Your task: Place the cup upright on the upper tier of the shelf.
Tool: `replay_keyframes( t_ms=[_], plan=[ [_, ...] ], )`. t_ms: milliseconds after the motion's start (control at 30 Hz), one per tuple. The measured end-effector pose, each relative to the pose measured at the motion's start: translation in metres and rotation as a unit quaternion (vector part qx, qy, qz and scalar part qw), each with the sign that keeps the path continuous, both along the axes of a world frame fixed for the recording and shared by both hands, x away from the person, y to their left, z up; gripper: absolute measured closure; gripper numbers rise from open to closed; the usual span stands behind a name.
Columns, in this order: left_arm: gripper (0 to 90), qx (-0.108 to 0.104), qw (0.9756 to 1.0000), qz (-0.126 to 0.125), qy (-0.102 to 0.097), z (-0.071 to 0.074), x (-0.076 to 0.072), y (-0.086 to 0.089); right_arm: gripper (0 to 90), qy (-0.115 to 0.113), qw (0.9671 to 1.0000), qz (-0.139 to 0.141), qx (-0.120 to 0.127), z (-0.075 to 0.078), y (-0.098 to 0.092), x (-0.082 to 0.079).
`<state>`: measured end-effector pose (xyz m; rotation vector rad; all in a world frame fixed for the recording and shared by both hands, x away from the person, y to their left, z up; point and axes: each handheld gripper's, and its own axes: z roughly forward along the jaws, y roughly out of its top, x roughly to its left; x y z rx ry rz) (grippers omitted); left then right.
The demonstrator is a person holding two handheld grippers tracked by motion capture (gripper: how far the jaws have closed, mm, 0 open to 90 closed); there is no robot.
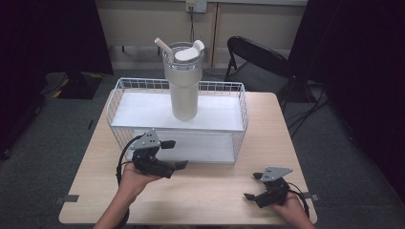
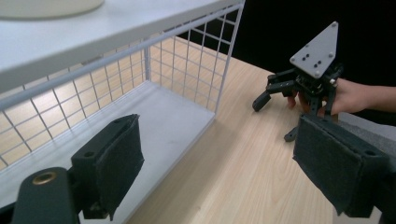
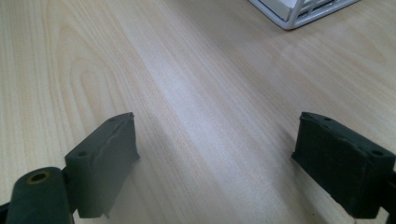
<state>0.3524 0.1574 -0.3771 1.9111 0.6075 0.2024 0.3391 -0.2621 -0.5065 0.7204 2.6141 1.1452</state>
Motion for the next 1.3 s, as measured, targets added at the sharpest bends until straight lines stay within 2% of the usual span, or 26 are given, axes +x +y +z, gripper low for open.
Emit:
replay_keyframes(
  t_ms=[267,767,1000,1300],
  plan=[
    [15.0,0.005,0.9999,0.010,0.010,-0.014,0.000,0.008,12.4,0.000,1.0000,0.000,0.000,0.000,0.000,0.000],
    [15.1,0.014,0.9996,0.021,0.016,-0.027,-0.002,0.022,12.4,0.000,1.0000,0.000,0.000,0.000,0.000,0.000],
    [15.1,0.032,0.9989,0.030,0.017,-0.035,-0.003,0.029,12.4,0.000,1.0000,0.000,0.000,0.000,0.000,0.000],
    [15.1,0.034,0.9980,0.045,0.029,-0.044,-0.006,0.041,12.4,0.000,1.0000,0.000,0.000,0.000,0.000,0.000]
  ],
)
